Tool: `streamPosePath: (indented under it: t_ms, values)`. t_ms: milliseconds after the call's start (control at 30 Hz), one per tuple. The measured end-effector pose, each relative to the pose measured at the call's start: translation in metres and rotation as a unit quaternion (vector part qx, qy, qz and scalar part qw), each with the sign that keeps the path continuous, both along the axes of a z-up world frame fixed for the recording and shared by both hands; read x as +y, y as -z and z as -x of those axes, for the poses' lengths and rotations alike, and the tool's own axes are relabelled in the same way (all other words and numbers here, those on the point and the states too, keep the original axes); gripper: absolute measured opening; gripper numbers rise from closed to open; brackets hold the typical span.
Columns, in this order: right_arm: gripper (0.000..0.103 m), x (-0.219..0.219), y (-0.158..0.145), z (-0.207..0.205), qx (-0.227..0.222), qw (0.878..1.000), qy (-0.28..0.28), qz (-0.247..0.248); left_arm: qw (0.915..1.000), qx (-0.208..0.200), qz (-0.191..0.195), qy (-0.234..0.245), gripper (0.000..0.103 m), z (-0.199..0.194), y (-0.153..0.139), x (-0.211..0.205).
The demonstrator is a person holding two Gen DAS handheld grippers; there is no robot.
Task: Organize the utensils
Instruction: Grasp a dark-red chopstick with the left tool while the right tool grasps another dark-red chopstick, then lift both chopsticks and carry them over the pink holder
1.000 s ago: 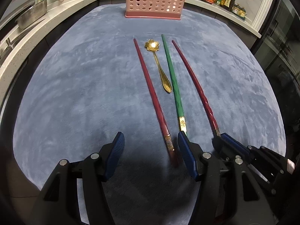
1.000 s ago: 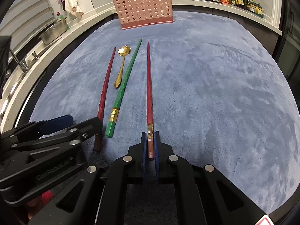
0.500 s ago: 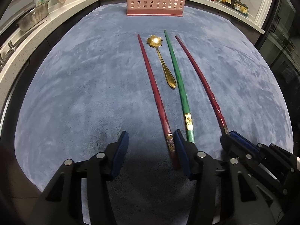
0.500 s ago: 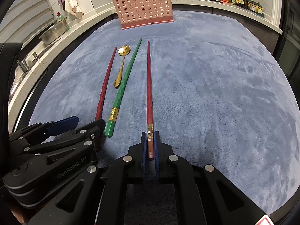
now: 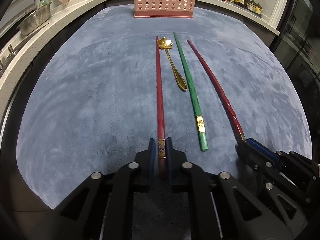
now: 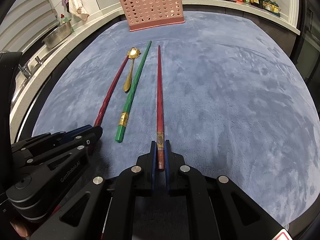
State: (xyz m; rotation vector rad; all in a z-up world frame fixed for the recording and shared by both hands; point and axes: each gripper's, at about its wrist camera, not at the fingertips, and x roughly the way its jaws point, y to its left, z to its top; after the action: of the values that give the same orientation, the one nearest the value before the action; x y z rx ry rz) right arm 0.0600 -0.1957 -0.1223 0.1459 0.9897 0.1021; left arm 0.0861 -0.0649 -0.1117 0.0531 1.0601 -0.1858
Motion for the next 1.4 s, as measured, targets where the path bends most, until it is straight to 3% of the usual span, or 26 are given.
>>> streamPosePath:
  t_ms: [733,1400]
  values:
    - [0.007,0.002,-0.034,0.012,-0.023,1.000,0.004,-0.006,0.9997,-0.019,0.013,-0.008,0.007,0.006,-0.027,0.011]
    - [0.007,-0.014,-0.105,0.008,-0.099,0.995,0.029,-0.009,0.9954,-0.087,0.034,-0.021,0.007,-0.004,-0.096,0.027]
